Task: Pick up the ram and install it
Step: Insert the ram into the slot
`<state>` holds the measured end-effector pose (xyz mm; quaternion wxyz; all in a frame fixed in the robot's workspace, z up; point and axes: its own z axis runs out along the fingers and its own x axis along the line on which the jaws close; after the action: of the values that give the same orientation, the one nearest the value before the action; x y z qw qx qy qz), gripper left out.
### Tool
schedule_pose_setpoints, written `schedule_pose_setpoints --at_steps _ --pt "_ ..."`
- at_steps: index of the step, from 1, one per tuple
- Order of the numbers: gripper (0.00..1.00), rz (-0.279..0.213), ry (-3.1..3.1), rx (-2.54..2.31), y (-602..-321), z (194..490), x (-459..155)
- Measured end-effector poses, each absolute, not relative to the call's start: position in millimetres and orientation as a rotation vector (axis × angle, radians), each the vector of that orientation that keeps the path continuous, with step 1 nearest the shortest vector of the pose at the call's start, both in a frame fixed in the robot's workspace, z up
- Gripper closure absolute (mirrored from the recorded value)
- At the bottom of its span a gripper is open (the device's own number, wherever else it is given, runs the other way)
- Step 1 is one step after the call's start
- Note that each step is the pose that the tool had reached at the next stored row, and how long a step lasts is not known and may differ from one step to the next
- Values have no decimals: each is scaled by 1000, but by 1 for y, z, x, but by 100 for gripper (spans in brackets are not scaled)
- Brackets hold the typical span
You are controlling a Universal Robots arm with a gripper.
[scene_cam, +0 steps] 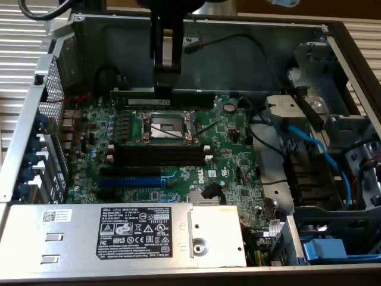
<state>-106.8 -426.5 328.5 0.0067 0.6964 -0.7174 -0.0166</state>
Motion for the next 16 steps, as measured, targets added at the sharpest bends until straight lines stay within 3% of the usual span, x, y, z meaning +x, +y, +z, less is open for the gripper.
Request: schedule_pose_setpoints --at_steps 16 --pt "88 -52 -2245 2179 -429 299 -106"
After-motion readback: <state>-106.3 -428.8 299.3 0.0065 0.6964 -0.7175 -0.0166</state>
